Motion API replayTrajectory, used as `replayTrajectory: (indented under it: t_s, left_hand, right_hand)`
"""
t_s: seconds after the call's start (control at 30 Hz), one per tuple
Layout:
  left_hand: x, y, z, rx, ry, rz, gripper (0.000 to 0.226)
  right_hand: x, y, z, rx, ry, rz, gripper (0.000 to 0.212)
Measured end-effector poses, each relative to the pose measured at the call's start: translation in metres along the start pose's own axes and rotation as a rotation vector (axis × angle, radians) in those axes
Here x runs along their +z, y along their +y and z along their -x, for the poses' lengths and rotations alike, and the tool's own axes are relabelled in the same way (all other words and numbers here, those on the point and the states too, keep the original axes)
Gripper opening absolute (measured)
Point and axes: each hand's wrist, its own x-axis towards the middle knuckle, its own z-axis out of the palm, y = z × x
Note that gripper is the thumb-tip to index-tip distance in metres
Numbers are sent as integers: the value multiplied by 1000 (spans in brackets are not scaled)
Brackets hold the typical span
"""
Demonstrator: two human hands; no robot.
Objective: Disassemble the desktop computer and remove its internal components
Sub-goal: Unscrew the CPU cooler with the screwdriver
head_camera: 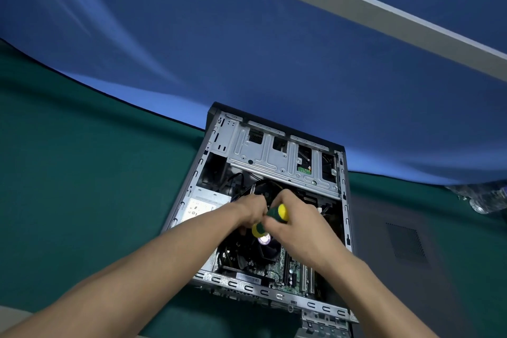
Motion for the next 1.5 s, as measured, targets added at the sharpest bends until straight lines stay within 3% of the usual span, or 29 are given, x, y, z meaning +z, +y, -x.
replayTrajectory:
  t_s: [0.1,0.2,0.33,0.43,0.6,0.67,0.8,0.9,1.03,1.23,1.37,1.5]
  left_hand:
    - [-1,0,1,26,4,-36,20]
    - [-2,1,2,19,-9,-58,26]
    - [-1,2,3,9,-6,-7,7]
    - [0,1,3,-7,-20,18,24]
    - [2,0,1,-21,-48,-7,49]
    - [1,0,2,-38,-60,-1,56]
    - [0,2,5,-75,-121,32,52]
    - [-4,8,9,-93,-139,11,43]
    - [-10,14,16,-82,-37,-147,34]
    - [-18,24,31,-122,121,-514,23]
    - [-23,23,41,-184,172,-556,20]
    - [-24,17,51,-235,176,-459,20]
  right_hand:
    - [-3,2,1,-50,-136,-42,21]
    - [-1,7,1,-16,-102,-84,20]
    - [-2,18,0,6,-44,-131,19]
    - [-8,25,1,-34,-143,-129,19]
    - [-18,40,3,19,-139,-215,18]
    - [-25,47,3,49,-51,-247,12]
    - [-45,61,-1,146,331,-157,16]
    - [-59,72,-6,164,491,-326,19]
    - [-66,90,-17,151,585,-620,18]
    - [-40,107,-47,172,421,-1016,10]
    - [-17,109,-66,88,254,-996,7]
    - [-8,105,-86,-1,204,-894,16]
